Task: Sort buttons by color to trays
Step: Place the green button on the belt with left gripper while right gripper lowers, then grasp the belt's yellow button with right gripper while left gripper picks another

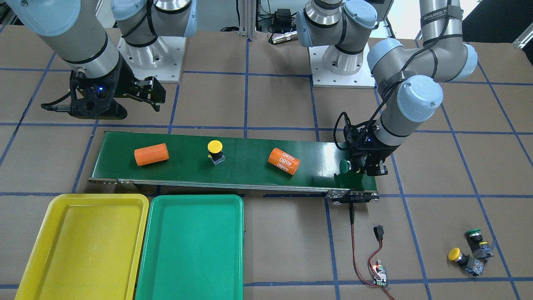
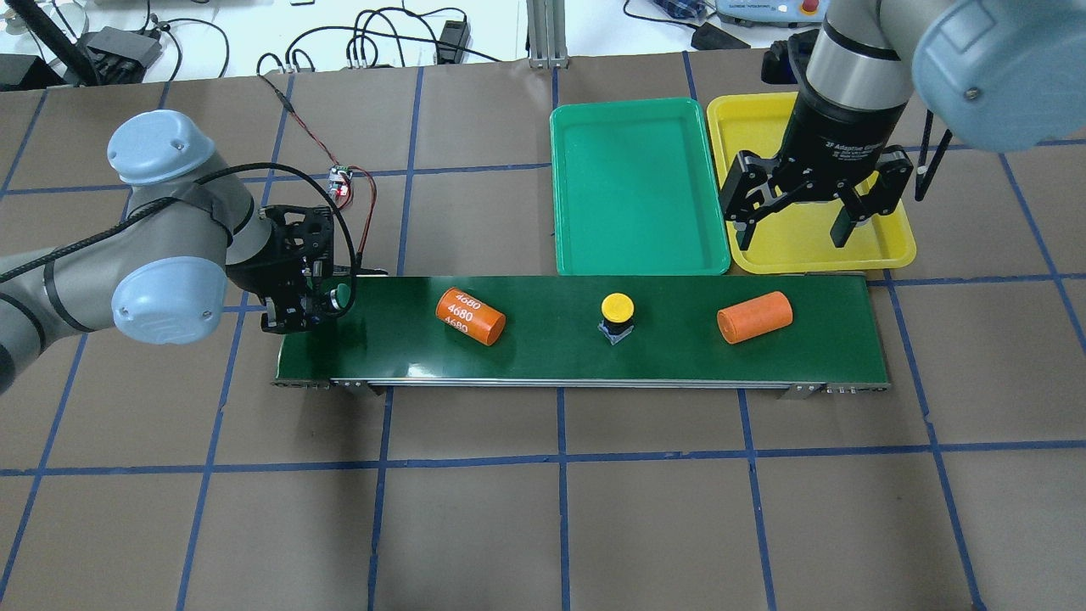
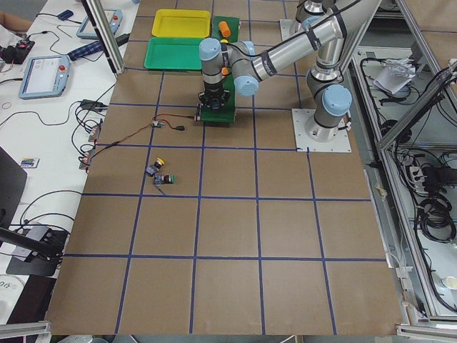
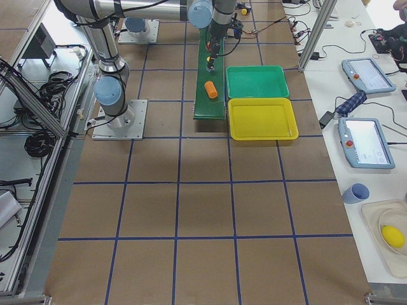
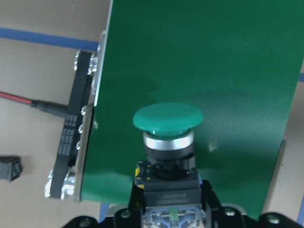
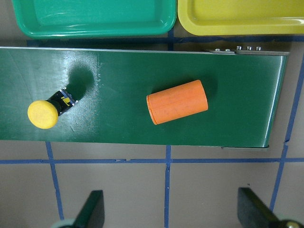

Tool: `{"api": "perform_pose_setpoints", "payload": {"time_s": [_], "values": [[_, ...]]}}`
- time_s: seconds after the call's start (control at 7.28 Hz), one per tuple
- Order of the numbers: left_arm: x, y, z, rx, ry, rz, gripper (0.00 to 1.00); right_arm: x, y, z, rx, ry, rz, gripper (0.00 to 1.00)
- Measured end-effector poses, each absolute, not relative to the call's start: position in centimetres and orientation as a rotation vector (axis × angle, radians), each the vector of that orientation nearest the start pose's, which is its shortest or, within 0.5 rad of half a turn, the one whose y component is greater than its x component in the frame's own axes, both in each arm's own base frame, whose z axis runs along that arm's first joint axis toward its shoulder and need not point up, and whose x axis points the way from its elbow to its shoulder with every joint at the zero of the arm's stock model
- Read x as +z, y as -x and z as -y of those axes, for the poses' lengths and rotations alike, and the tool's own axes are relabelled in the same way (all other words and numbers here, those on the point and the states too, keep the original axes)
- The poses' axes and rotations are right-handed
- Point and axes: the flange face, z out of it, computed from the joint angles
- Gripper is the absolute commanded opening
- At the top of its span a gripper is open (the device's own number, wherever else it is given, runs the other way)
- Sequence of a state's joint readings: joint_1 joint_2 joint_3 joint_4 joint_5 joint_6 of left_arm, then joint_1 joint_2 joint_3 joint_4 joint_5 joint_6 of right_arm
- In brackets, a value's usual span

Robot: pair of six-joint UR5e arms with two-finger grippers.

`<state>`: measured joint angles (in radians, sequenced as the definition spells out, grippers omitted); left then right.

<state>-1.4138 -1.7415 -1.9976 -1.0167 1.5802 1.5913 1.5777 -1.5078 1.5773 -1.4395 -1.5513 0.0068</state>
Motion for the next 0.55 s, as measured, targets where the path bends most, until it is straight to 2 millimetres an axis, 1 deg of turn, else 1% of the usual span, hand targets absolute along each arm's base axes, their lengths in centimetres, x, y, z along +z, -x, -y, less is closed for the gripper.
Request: {"api": "perform_pose_setpoints", "payload": {"time_s": [0.14, 0.27, 0.41, 0.55], "values": [[25.9, 6.4, 50.7, 0.04, -2.08, -2.376, 1.0, 43.3, -14.2, 49.2, 0.329, 0.006, -3.108, 1.0], [26.8, 6.6, 50.8, 0.025, -2.061, -2.371, 1.0, 42.1, -15.0, 48.8, 0.327, 0.029, -3.111, 1.0], [28.4, 5.7, 51.3, 0.009, -2.022, -2.379, 1.0, 40.4, -15.8, 48.4, 0.314, 0.056, -3.116, 1.0], [30.1, 2.9, 52.9, -0.011, -1.955, -2.417, 1.0, 38.2, -16.1, 47.9, 0.307, 0.073, -3.121, 1.0]]}}
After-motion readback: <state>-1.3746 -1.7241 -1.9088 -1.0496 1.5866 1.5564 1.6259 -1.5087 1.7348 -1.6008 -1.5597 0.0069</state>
